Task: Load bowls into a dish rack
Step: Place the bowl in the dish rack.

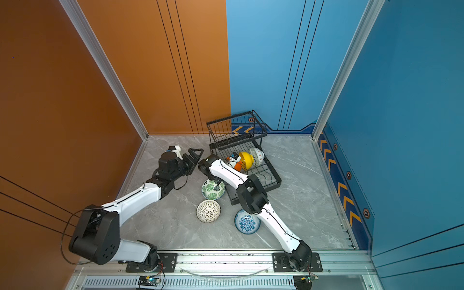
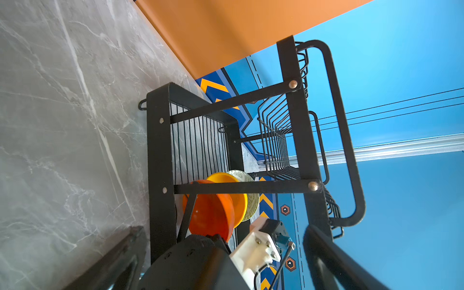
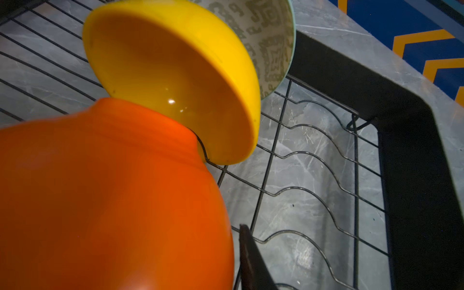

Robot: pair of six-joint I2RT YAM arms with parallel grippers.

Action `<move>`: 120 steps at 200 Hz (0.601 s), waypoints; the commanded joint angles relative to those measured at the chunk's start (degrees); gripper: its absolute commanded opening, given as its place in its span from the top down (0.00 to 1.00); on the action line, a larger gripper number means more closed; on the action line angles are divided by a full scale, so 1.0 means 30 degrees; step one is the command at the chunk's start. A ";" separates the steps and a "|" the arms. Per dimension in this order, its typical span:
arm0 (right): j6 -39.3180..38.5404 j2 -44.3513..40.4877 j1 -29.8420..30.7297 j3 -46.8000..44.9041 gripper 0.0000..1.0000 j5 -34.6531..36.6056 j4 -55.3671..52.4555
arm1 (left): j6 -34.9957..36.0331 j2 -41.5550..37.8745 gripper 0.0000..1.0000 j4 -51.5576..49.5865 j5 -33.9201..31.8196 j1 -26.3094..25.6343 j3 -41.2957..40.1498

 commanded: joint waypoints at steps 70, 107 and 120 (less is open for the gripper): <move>-0.0450 -0.0970 0.0901 -0.2254 0.66 -0.1739 -0.0291 | 0.0327 0.0492 0.02 0.0205 0.0452 -0.0075 0.0305; -0.0671 -0.1921 0.1022 -0.3411 0.65 -0.1388 0.0356 | 0.0464 0.0675 0.02 0.0173 0.0420 -0.0297 0.0471; -0.0726 -0.2230 0.1065 -0.3774 0.62 -0.1249 0.0542 | 0.0501 0.0754 0.02 0.0164 0.0381 -0.0384 0.0504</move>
